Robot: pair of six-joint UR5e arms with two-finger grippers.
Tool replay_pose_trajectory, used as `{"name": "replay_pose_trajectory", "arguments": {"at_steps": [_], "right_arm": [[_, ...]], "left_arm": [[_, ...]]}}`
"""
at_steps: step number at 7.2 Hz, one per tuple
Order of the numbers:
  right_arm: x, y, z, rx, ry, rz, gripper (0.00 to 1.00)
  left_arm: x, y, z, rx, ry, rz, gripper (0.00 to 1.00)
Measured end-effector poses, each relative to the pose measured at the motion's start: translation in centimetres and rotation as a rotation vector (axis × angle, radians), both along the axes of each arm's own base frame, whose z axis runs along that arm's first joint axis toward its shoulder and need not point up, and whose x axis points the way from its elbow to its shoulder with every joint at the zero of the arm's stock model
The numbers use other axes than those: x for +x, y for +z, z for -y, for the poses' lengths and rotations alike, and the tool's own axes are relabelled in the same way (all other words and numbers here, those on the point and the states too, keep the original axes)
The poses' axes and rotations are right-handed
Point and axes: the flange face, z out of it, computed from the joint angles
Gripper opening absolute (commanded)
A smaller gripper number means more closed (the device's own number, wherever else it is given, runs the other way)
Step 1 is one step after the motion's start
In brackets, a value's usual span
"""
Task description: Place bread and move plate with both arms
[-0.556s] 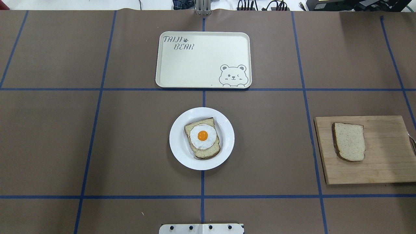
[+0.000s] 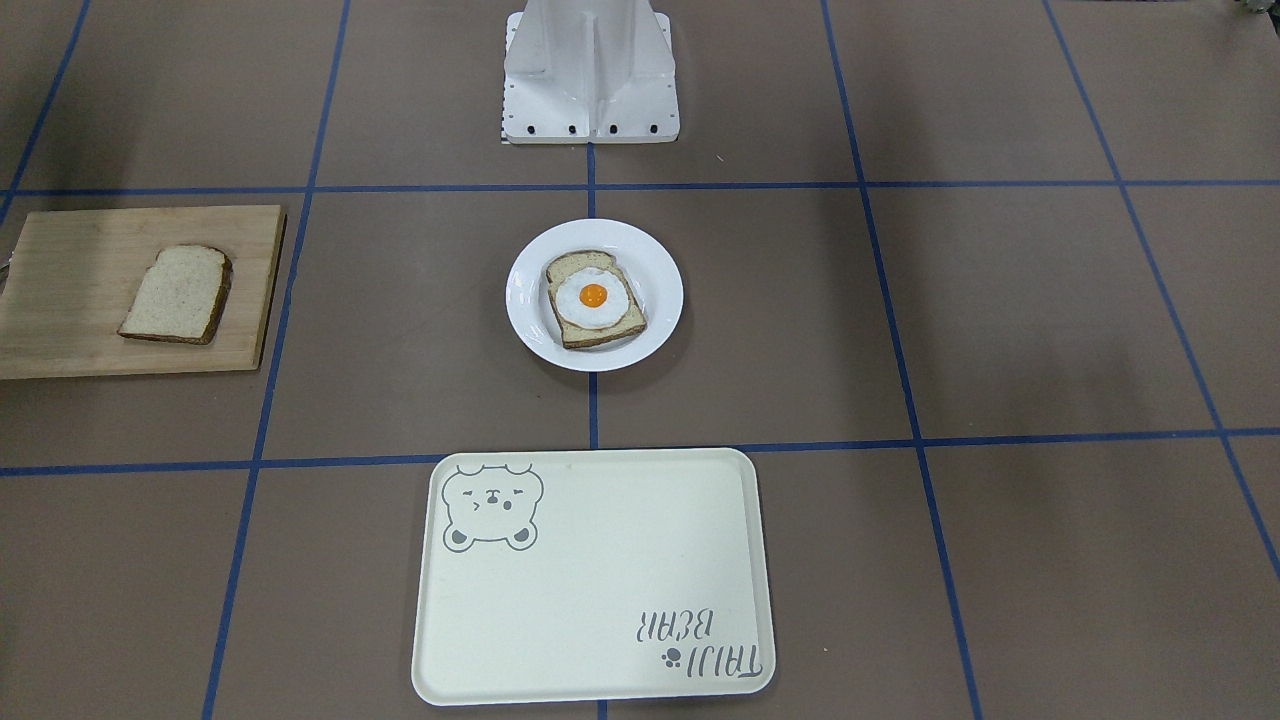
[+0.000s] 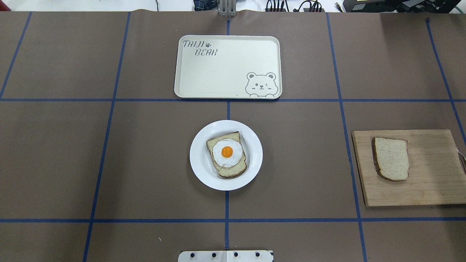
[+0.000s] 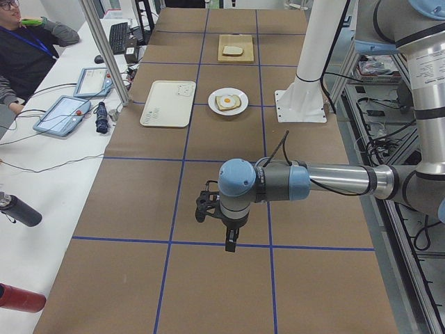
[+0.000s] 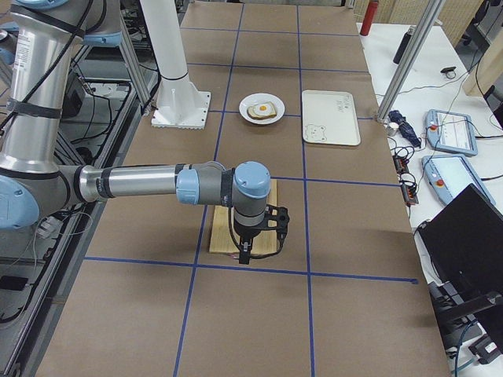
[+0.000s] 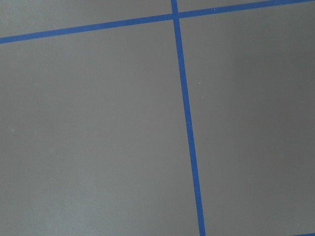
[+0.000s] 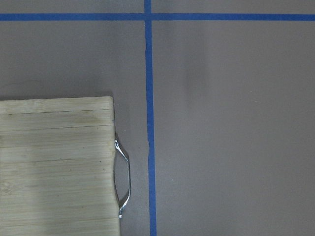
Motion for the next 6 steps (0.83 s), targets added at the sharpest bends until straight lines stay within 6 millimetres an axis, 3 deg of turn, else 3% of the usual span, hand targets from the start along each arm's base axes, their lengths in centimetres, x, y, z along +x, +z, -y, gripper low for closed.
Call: {"name": "replay_pose_trajectory", "arguments": {"at_steps": [3, 6], "right_arm": [[-0.1, -2.7, 1.6, 0.066, -0.001, 0.003, 1.00], [-0.3, -4.6, 5.1, 0.131, -0.001, 0.006, 1.00]], "left_arm": [[-0.1, -2.7, 1.6, 0.086, -0.002, 0.004, 0.98], [-0.4, -5.3, 6.3, 0.274, -0.004, 0.015, 0.98]]}}
